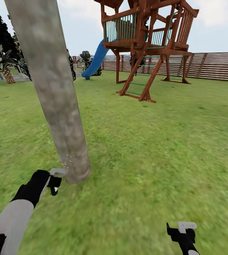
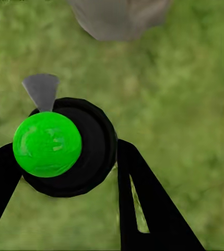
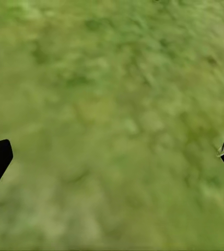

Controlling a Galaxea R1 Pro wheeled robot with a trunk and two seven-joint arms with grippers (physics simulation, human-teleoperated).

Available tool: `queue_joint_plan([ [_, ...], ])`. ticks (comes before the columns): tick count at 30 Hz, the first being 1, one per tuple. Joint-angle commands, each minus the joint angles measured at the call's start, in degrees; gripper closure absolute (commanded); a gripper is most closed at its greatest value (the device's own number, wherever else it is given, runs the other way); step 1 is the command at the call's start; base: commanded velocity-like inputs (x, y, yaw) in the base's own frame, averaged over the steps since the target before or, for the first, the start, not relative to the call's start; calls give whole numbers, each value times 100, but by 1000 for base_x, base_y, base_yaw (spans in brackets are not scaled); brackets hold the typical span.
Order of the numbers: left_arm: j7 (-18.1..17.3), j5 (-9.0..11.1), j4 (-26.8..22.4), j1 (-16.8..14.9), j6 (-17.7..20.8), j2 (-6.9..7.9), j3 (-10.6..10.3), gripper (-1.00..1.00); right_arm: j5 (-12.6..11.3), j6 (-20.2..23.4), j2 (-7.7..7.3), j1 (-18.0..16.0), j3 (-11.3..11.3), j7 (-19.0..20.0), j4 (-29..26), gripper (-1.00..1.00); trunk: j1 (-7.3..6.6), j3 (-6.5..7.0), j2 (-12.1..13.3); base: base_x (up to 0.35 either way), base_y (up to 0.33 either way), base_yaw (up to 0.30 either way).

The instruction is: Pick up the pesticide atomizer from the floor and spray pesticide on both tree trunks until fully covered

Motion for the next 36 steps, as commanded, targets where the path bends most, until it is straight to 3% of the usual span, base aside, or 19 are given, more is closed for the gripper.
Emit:
queue_joint_plan([
  [1,-221,-35,4,-32,14,-19,-18,100,1,0,0,0,0,2,0,-100,0,0,0,0,0,0],
  [3,-854,-116,6,-45,145,104,-160,100,1,5,0,0,0,3,-2,-100,0,0,0,0,0,0],
  [6,-1037,-241,55,-46,268,677,-206,100,1,4,0,0,0,4,3,-100,0,0,0,0,0,0],
  [7,-1054,-275,137,-23,276,777,-254,100,1,5,0,0,0,4,1,-100,0,0,0,0,0,0],
  [8,-1061,-309,180,4,282,797,-442,100,1,5,0,0,0,4,1,-100,0,0,0,0,0,0],
  [10,-1060,-308,212,18,295,777,-816,100,1,5,0,0,0,4,3,-100,0,0,0,54,23,0],
  [12,-1058,-282,215,-24,321,675,-971,100,1,5,0,0,0,4,4,-100,0,0,0,225,137,0],
  [21,-1174,-277,150,-97,343,332,-1017,100,1,5,0,0,0,4,-2,-100,0,0,0,128,74,0],
  [23,-1654,-320,156,-385,412,467,-1009,100,1,5,-4,0,0,4,0,-100,0,0,0,0,0,0],
  [26,-1798,-317,156,-483,647,844,-997,100,1,5,-6,0,0,4,-1,-100,0,0,0,0,0,0],
  [28,-1818,-319,156,-472,688,963,-1002,100,1,5,-8,0,0,4,-1,-100,0,0,0,0,0,0],
  [32,-1873,-295,170,-452,680,904,-1039,100,1,5,-6,0,0,4,-1,-100,0,0,0,0,0,0],
  [36,-2236,-319,131,-755,707,591,-1054,100,1,4,-8,0,0,4,0,-100,0,0,0,0,0,0],
])
